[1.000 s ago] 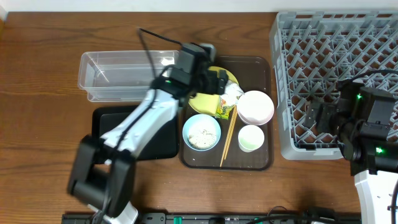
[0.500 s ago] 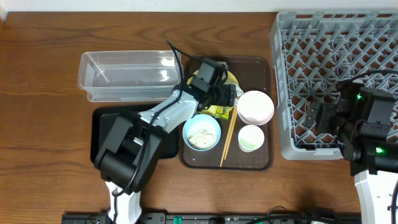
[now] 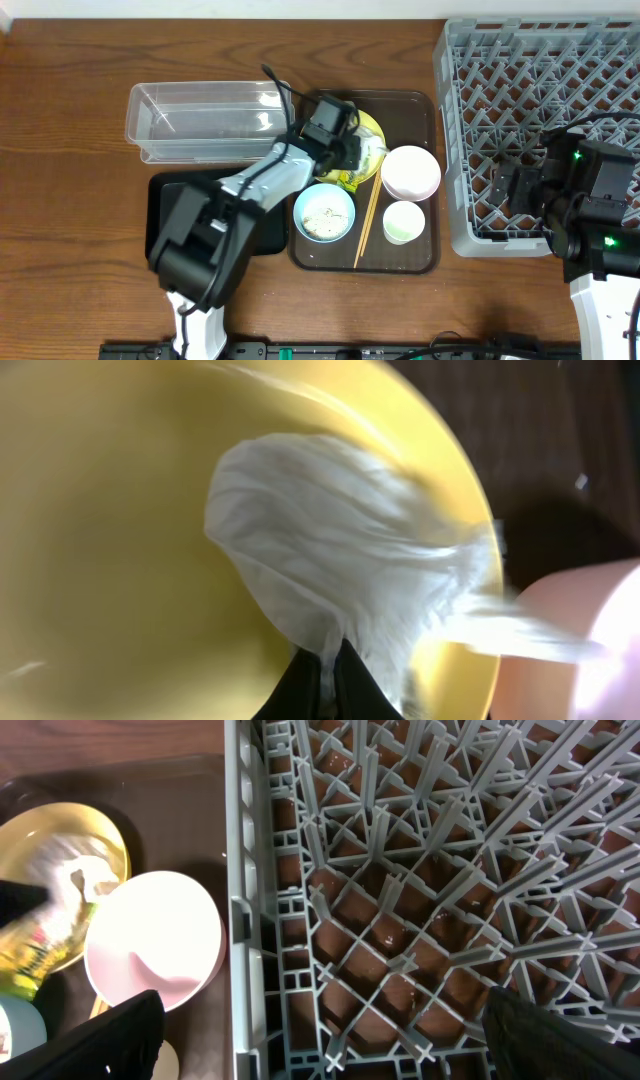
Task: Sort waste into correct bins and load items into the dishwasher rack
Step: 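Carry the wrapper with left gripper into the clear plastic bin and release, then grasp the light-blue rice bowl with the left gripper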
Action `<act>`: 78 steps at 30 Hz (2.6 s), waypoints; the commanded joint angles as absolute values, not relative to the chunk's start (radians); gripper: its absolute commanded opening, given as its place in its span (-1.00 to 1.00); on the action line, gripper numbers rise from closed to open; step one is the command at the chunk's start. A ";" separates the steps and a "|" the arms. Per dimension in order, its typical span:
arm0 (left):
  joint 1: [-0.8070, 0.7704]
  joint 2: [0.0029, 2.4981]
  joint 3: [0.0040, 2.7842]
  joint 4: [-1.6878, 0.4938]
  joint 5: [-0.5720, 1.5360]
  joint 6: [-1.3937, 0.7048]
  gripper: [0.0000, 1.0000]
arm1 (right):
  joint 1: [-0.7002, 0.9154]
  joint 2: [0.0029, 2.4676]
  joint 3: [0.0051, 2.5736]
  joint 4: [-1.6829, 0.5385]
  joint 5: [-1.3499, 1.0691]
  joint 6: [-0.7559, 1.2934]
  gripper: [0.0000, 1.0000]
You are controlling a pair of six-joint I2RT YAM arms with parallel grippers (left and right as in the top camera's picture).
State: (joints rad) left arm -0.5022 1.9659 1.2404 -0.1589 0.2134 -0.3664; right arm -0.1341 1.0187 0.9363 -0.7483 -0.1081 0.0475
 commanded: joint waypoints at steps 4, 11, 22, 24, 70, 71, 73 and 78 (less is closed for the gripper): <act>-0.386 1.734 1.253 -0.206 0.167 -0.340 -0.84 | -0.124 1.012 0.958 -0.752 -0.113 0.037 0.98; -0.228 1.602 1.253 -0.269 0.076 -0.315 -0.84 | -0.124 1.012 0.958 -0.751 -0.113 0.037 0.99; -0.087 1.690 1.251 -0.312 -0.021 -0.433 -0.85 | -0.124 1.012 0.958 -0.749 -0.113 0.037 0.99; -0.083 1.721 1.251 -0.302 -0.021 -0.456 -0.85 | -0.124 1.012 0.958 -0.748 -0.113 0.037 0.99; -0.744 1.881 1.213 -0.635 0.138 -0.327 -0.31 | -0.124 1.012 0.958 -0.753 -0.113 0.037 0.98; -0.746 1.882 1.213 -0.635 0.138 -0.327 -0.38 | -0.124 1.012 0.958 -0.753 -0.113 0.037 0.99; -0.746 1.881 1.214 -0.635 0.138 -0.327 -0.46 | -0.124 1.012 0.958 -0.753 -0.113 0.037 0.99; -0.746 1.878 1.219 -0.640 0.138 -0.327 -0.80 | -0.124 1.012 0.958 -0.754 -0.113 0.037 0.98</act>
State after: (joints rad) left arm -0.7437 1.8824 1.2190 -0.6357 0.1429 -0.3378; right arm -0.1341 1.0187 0.9367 -0.7498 -0.1085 0.0475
